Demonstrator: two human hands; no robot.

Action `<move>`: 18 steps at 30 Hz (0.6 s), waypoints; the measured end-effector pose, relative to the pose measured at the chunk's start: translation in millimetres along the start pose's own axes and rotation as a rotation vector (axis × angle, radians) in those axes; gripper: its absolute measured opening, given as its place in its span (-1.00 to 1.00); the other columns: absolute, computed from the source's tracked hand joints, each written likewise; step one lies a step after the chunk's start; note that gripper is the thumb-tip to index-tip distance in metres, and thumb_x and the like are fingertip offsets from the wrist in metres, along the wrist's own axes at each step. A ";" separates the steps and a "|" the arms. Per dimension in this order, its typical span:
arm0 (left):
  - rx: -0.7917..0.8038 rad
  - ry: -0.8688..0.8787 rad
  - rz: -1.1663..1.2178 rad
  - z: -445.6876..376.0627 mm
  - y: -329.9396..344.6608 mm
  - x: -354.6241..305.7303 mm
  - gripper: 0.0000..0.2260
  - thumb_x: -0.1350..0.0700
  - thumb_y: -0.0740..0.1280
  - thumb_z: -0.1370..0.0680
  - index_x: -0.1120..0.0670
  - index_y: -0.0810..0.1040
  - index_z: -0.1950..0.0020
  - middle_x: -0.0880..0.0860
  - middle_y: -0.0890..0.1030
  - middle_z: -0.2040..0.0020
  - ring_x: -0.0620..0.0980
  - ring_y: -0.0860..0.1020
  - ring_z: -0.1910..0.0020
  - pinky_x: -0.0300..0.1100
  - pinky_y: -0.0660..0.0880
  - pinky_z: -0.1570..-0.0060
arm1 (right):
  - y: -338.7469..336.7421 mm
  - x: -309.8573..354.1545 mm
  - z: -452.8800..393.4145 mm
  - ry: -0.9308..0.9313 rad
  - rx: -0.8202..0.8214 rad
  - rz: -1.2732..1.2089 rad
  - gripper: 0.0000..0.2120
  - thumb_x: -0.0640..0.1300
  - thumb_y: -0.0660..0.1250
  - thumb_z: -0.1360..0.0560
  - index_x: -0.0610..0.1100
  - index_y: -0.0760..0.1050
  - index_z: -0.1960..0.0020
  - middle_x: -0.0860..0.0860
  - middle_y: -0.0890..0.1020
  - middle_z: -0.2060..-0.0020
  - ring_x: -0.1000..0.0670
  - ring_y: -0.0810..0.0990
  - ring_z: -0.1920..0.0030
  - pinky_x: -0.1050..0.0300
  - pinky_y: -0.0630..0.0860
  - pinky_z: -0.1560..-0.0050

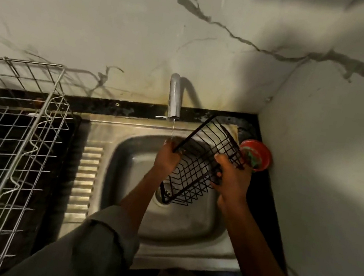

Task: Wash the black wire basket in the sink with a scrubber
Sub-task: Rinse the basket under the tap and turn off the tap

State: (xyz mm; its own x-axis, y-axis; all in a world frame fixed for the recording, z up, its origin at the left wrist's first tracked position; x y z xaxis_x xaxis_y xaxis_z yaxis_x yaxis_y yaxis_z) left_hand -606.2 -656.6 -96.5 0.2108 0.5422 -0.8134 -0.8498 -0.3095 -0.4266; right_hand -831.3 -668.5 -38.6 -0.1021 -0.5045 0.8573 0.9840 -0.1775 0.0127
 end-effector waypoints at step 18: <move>0.062 -0.640 1.139 89.7 20.9 41.9 -0.55 -0.01 0.07 -0.65 0.31 0.57 -0.19 0.33 0.66 -0.02 0.27 0.60 -0.01 0.17 0.59 -0.05 | 20.4 3.5 96.5 -0.174 0.117 -0.007 -0.29 0.18 0.59 -0.35 -0.08 0.34 -0.31 0.03 0.58 -0.15 0.08 0.59 -0.09 0.25 0.56 0.04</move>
State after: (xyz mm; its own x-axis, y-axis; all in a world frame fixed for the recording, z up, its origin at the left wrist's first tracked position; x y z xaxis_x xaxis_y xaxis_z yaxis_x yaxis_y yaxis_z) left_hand -658.5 -570.2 -104.0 -0.8880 0.2800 -0.3649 -0.4221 -0.8113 0.4046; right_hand -797.6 -592.3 14.3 -0.0925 -0.3485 0.9327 0.9946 -0.0761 0.0703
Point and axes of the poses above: each hand's wrist, its own z-axis away from the middle knuckle, its own y-axis out of the palm, x = y × z, the point moved 8 cm from there along -z, towards the middle knuckle
